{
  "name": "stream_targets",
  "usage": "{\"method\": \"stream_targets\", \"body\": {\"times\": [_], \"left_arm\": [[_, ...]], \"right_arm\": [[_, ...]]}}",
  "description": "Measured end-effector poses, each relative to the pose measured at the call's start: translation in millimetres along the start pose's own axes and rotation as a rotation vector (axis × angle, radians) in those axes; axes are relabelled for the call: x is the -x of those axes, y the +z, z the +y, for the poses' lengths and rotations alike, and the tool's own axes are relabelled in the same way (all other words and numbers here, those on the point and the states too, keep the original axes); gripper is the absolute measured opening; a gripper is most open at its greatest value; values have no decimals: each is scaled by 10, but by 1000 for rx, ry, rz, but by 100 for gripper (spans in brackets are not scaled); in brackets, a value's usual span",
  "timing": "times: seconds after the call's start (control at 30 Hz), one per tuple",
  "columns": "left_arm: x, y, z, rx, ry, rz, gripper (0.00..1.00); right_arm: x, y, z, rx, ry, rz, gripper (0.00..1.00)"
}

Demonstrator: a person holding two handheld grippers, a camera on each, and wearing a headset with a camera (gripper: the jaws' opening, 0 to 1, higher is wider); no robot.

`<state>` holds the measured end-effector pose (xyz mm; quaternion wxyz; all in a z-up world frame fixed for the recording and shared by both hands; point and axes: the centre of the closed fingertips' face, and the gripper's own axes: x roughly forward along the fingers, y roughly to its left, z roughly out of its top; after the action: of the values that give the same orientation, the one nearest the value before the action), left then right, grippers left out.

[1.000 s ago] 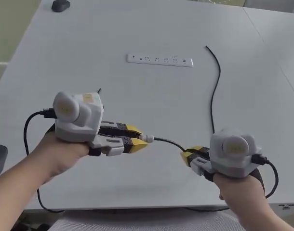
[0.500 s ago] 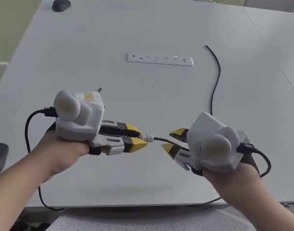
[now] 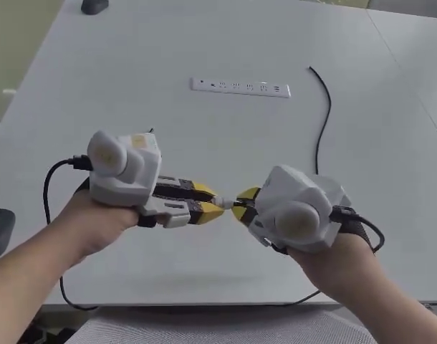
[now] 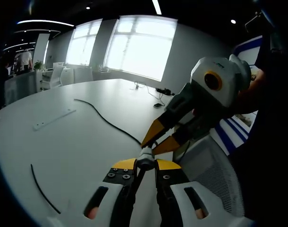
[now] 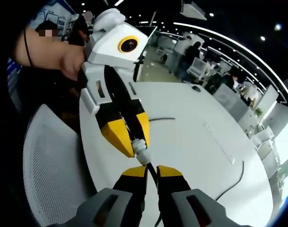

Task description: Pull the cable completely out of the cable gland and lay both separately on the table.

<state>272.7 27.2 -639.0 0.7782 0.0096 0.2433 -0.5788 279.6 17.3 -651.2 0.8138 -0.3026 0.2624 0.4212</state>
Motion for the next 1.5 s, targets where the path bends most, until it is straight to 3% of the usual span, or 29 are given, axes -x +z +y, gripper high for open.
{"method": "stream_targets", "body": {"times": [0.67,0.93,1.07,1.27,1.5], "left_arm": [[-37,11,6,-23,-6,10,15],[-23,2,16,-19,-2,8,15],[-7,14,20,-12,1,-1,15],[8,23,-3,-9,5,-9,15],[4,28,-22,-9,7,-13,15]], "right_arm": [[-7,-66,-40,-116,-9,-12,1],[-6,-193,-97,-165,-24,12,1],[11,-336,-176,-220,-48,39,0],[21,-590,-266,-384,-68,55,0],[12,-815,-312,-508,-88,61,0]]}}
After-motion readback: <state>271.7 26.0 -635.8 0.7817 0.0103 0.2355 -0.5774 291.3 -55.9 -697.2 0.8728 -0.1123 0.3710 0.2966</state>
